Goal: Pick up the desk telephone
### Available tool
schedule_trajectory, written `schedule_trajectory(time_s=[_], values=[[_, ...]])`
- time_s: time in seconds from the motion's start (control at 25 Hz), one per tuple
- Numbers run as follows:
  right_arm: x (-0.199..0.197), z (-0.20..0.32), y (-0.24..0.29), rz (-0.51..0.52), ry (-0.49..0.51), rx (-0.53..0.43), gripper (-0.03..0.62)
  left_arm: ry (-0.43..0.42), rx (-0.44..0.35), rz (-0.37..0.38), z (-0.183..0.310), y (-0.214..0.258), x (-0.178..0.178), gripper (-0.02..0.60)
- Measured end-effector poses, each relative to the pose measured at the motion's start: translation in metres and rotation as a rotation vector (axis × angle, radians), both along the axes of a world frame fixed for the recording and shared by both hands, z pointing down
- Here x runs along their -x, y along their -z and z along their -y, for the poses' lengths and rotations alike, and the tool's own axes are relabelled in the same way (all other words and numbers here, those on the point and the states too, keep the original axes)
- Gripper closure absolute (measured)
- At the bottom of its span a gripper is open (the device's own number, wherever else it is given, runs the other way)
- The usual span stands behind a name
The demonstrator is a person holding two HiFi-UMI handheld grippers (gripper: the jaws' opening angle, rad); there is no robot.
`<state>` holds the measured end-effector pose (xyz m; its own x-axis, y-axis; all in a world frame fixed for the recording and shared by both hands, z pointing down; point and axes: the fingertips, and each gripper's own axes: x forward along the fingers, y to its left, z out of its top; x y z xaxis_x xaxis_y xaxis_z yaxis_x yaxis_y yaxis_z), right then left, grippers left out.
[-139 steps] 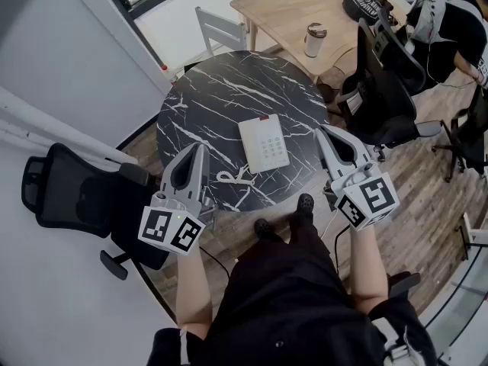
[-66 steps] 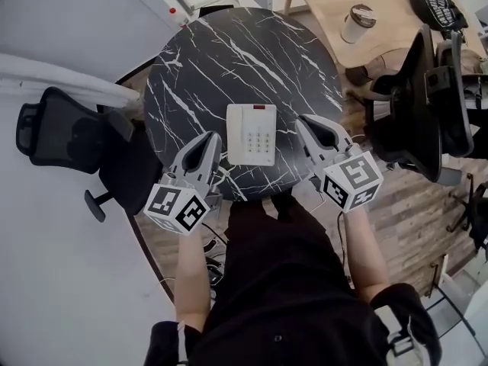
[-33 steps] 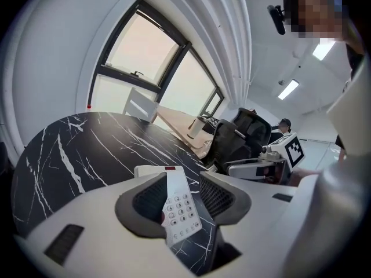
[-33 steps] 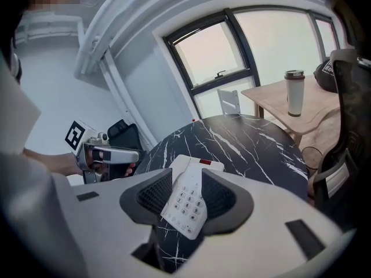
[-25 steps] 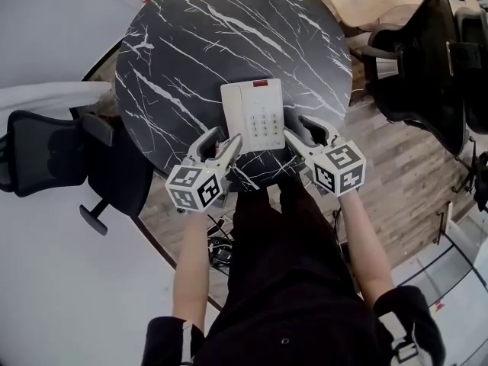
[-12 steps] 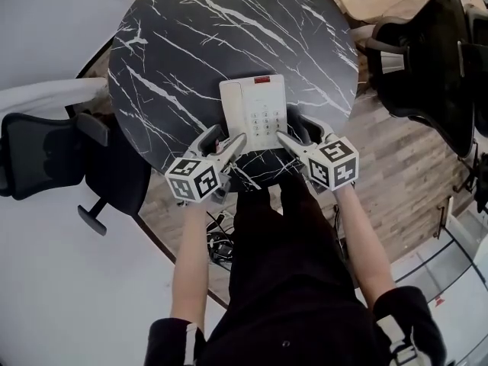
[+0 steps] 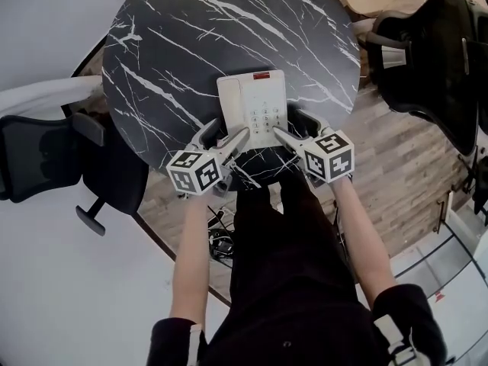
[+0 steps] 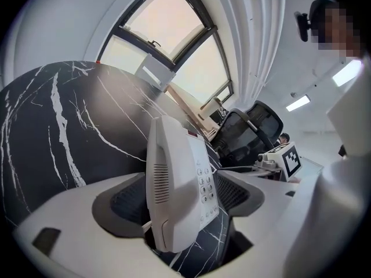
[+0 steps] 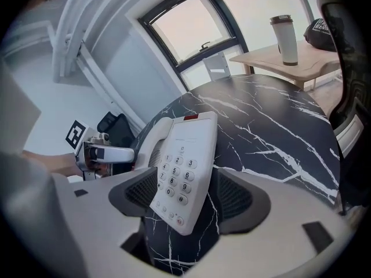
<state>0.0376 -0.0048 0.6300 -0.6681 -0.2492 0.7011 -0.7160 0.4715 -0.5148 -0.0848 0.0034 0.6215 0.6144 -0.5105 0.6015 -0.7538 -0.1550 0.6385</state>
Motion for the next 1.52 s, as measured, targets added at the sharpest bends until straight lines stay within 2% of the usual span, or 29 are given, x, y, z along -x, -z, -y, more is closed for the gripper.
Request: schedule_trajectory(time_s=[0.52,0.96,1.52], values=[[0.012,0.001,-0.016,0.001,0.019,0.021,0.279,-0.041,0.039,-0.09,-0.001,-0.018,-0.007,0.196],[0.022,0.002,-0.023,0.013,0.025,0.042,0.279,-0.109,0.063,-0.103,0.0,-0.026,-0.012,0.196],[0.02,0.006,-0.03,0.028,-0.002,0.091,0.281,-0.117,0.08,-0.107,0.003,-0.032,-0.01,0.198]])
